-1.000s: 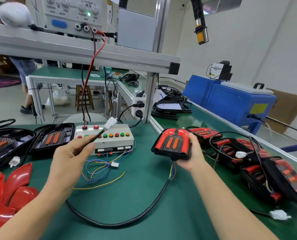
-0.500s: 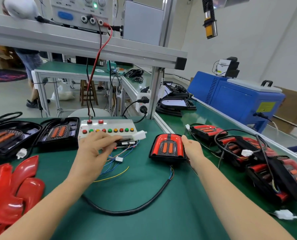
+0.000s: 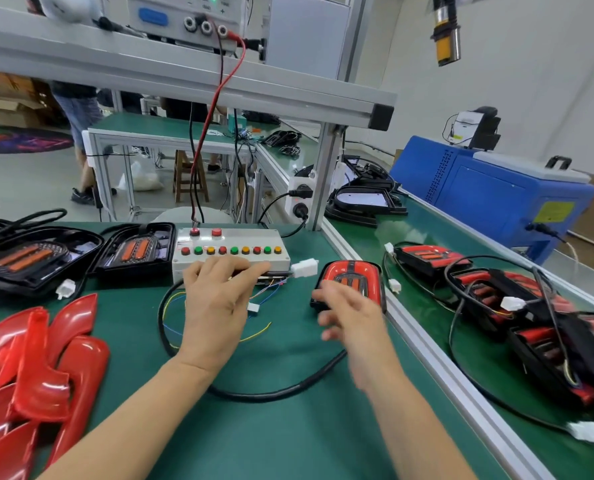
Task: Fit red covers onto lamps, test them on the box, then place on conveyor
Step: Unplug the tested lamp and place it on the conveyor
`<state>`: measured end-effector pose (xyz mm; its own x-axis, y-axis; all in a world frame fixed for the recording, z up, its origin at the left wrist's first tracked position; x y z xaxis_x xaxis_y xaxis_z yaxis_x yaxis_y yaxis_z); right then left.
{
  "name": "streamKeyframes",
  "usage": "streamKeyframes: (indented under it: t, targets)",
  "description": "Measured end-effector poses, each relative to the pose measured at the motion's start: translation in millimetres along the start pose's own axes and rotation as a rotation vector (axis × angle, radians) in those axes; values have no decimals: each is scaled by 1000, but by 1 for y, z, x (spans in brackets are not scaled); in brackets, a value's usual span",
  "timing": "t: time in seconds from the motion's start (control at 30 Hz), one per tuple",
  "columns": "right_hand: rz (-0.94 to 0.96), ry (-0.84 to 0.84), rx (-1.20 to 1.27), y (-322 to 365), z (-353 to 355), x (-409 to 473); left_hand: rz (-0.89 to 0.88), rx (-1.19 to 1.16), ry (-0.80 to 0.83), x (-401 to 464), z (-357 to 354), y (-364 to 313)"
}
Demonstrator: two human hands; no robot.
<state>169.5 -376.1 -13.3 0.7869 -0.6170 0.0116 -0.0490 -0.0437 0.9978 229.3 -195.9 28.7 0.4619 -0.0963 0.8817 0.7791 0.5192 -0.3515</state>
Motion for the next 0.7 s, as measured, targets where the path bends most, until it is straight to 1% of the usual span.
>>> streamKeyframes:
  t: [0.07,0.1,0.17,0.23,0.3,0.37,0.4,0.5,0.57,0.6,0.63,0.7]
  targets:
    - [-162,151,294,-7,-25,-15,-91,31,-22,-2,-2,-8]
    - [-212,192,436,-7,-33,-19,-143,50,-28,-4,-3,-12]
    - [-271,212,679,-4,-41,-21,-235,81,-20,-8,-5,-18]
    - [-254,189,808,-1,-40,-19,-289,125,15,-12,-6,-18]
    - [-156,144,827,4,-30,-12,-275,217,96,-17,-10,-9]
    - [18,78,749,12,-15,-6,-146,300,180,-21,-12,10]
    - [126,32,655,16,-6,-4,-51,316,212,-22,-11,22]
    - [421,-106,219,17,9,-5,181,306,312,-29,-12,49]
    - [586,-115,-28,13,5,-11,277,282,418,-37,-18,58]
    - [668,-99,-127,12,-1,-14,294,280,455,-41,-20,60]
    - [740,-83,-215,10,-7,-17,298,284,454,-44,-20,61]
    - [841,-78,-383,6,-17,-19,330,277,370,-44,-12,66]
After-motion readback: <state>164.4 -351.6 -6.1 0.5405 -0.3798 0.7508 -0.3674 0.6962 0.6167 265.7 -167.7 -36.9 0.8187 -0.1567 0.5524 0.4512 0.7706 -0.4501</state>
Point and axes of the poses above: each hand's wrist, its own x-axis towards the middle knuckle, its own z-axis out of the back of the hand, y = z × x, the point moved 6 cm from there along x, towards the middle knuckle, and after that the axes turned 7 degrees about -y, right-handed, at the moved point
